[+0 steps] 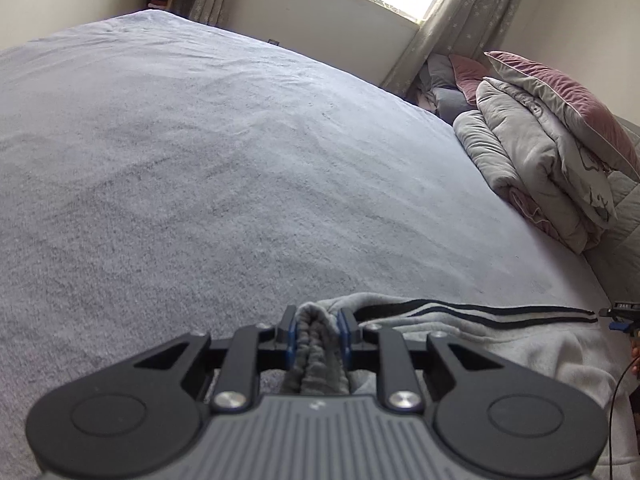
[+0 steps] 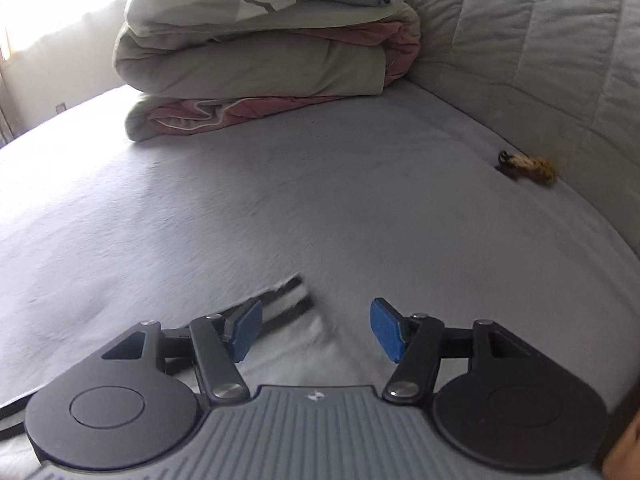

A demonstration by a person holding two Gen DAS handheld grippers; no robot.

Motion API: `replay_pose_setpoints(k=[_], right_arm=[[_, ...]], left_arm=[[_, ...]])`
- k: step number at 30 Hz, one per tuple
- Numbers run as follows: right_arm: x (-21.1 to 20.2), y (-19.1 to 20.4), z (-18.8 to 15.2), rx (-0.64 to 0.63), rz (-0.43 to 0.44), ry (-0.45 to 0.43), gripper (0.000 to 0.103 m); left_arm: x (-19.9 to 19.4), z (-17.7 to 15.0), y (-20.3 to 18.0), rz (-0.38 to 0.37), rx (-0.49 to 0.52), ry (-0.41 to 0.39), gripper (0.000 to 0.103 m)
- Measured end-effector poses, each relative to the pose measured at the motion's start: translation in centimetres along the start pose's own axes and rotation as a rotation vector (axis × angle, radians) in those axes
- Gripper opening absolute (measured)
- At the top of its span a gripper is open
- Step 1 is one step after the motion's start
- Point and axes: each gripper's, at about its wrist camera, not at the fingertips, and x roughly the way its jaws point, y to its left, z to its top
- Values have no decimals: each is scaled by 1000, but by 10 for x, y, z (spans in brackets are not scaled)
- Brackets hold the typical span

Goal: Fold clothes

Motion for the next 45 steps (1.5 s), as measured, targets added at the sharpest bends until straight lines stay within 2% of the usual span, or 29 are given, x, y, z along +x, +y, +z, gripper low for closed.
replay_pose_setpoints(k=[2, 5, 8, 9, 11, 13, 15, 20, 24, 27, 31, 38, 45], right_arm=[[13, -1, 2, 10, 40, 32, 63], [29, -2, 0, 34, 51, 59, 63], [31, 5, -1, -29, 44, 41, 59], [31, 6, 1, -42, 54, 36, 48], [31, 10, 2, -56, 60, 31, 31], [30, 15, 0, -106, 33, 28, 22], [24, 13, -2, -96, 23, 6, 6], [-11, 10, -6, -69, 34, -118, 6], [-67, 0, -7, -36, 91, -257, 6], [-111, -21, -9, 27, 132, -312, 6], [-161, -49, -20, 86, 154, -337, 6], [-231, -94, -53, 184, 198, -358, 6], [-283, -125, -99, 268, 205, -352, 6]], left_arm=[[2, -2, 0, 6, -4, 1, 21], [-2, 0, -3, 3, -4, -11, 21], [-5, 0, -4, -1, -6, -23, 21], [-5, -1, -5, 1, -5, -25, 21], [-3, -2, -4, 9, -8, -26, 21], [0, -4, -2, 12, -28, -26, 21], [-1, -4, 1, 7, -53, -32, 21], [-18, 2, -6, -13, -71, -70, 21], [-43, 9, -14, -47, -72, -114, 20], [-62, 10, -19, -71, -47, -145, 20], [-83, 5, -21, -78, -38, -168, 20], [-116, -15, -17, -92, -104, -213, 20], [-161, -41, -24, -110, -35, -253, 20]])
